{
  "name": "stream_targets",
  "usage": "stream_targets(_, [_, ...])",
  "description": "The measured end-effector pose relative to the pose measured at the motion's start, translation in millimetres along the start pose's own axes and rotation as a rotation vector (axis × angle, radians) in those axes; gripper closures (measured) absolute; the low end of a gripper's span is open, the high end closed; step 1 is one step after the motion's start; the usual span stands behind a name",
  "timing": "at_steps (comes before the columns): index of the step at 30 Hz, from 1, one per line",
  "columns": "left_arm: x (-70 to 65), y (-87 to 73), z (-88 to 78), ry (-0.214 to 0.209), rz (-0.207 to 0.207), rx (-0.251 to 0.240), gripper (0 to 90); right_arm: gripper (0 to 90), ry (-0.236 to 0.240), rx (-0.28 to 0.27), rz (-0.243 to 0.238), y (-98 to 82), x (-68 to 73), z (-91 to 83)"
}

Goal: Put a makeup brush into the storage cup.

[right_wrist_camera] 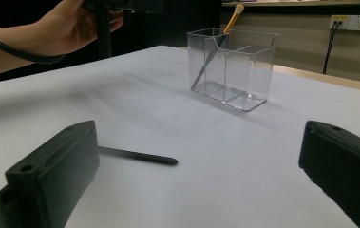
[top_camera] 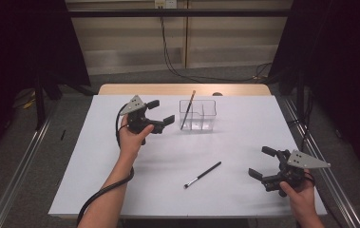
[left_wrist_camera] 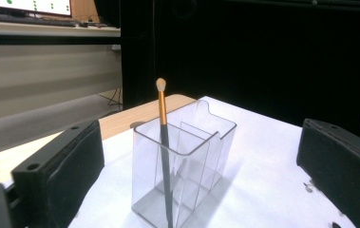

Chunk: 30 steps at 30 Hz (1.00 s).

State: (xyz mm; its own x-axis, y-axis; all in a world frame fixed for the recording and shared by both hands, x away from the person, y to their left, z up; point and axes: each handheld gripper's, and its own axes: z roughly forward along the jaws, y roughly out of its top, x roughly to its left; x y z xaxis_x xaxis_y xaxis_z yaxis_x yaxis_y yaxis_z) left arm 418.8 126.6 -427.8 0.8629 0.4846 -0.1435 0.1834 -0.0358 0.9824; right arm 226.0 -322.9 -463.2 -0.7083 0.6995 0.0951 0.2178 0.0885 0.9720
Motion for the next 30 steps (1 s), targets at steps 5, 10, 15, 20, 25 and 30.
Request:
stream_targets(5, [-0.1,-3.0,-10.1,-0.013,0.006,-0.001,0.4,0.0,0.0,0.002,-0.002,0.0,0.4,0.3])
stream_targets(10, [-2.9,-4.7,-18.9,-0.007,0.025,0.012,0.3,0.0,-0.001,0.001,-0.002,0.3,1.0,0.1])
stream_targets(15, [-4.4,-6.2,-28.2,-0.009,0.027,0.009,0.2,0.0,0.001,0.001,-0.005,0.5,1.1,1.0])
stream_targets(20, [-4.6,-9.5,-36.6,-0.002,0.033,0.018,0.2,0.0,0.002,0.001,-0.006,0.7,1.3,1.4])
stream_targets(25, [-5.2,-13.9,-45.8,0.002,0.038,0.021,0.2,0.0,0.003,0.002,-0.004,0.9,1.6,2.1])
stream_targets(30, [-6.8,-18.1,-55.9,0.008,0.04,0.023,0.2,0.0,0.007,0.002,-0.006,1.1,1.8,3.0])
